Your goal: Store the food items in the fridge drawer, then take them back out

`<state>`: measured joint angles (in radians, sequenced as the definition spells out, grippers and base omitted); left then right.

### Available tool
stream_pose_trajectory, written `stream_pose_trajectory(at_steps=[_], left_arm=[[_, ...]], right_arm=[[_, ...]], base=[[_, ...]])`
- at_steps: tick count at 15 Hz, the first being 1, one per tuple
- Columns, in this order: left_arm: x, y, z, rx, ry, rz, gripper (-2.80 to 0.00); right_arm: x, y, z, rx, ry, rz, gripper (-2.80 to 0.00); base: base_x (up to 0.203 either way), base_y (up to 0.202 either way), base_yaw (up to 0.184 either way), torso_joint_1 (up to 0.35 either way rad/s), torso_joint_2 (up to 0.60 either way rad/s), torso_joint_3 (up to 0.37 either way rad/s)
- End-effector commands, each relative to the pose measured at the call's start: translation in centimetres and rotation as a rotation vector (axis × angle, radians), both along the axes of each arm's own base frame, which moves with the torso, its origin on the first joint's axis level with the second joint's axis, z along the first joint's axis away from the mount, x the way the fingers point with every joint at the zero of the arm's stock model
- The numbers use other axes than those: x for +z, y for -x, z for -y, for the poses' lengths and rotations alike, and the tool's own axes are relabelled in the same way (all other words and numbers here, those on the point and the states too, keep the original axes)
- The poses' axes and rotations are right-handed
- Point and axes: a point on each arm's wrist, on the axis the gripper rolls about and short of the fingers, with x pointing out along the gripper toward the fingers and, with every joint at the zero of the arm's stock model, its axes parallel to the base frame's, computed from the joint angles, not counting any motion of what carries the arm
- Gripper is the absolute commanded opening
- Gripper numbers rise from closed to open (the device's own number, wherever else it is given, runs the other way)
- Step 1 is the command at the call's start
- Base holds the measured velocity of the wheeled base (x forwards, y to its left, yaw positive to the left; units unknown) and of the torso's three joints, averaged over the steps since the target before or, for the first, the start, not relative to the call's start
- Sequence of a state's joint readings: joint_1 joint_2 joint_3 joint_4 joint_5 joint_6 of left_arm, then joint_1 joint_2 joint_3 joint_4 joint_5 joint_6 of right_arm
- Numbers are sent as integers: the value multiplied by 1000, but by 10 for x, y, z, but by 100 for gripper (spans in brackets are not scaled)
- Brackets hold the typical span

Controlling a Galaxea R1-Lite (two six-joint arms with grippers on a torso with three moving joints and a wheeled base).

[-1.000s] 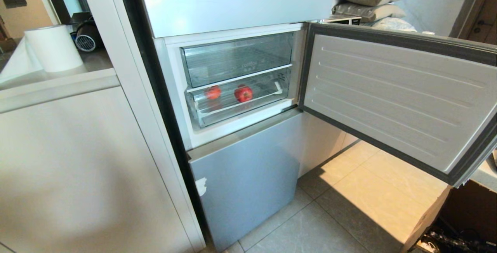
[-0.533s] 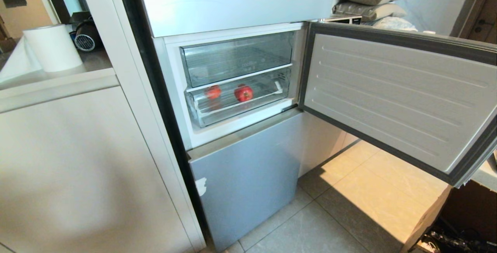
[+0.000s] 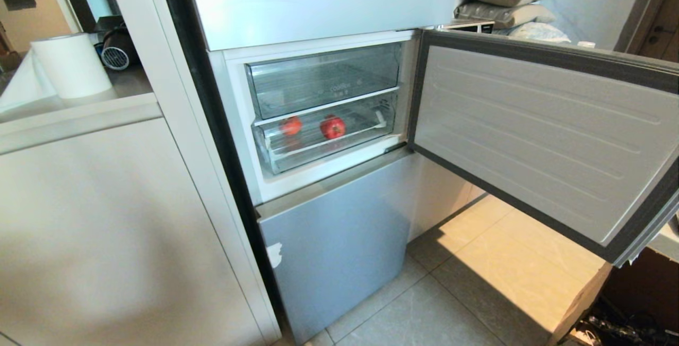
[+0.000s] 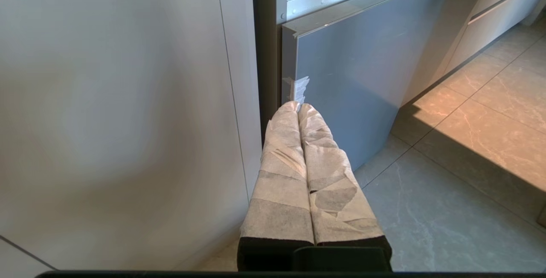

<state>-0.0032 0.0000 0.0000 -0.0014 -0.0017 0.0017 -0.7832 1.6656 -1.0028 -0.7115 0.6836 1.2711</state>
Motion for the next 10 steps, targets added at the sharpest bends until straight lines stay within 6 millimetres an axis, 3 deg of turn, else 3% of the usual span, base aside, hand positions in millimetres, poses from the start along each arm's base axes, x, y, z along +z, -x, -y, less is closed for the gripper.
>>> stream_pose_trajectory(at_steps=[1,4,6,8,10], left_arm=[[0,0,0,0,0,-1,-280],[0,0,0,0,0,-1,-280],[0,0,0,0,0,-1,-280],[0,0,0,0,0,-1,-280],[0,0,0,0,0,-1,-280]], right_arm=[[35,42,-38,37,73,89,-280],[77,94,-85,87,150,218,-280],[99,112,-101,25,202,300,-280],[102,112,-97,-132,229,330,-280],[89,95,-102,-262,292,243,-280]], base=[[0,0,0,0,0,0],[0,0,0,0,0,0],[0,0,0,0,0,0],[0,0,0,0,0,0],[0,0,0,0,0,0]])
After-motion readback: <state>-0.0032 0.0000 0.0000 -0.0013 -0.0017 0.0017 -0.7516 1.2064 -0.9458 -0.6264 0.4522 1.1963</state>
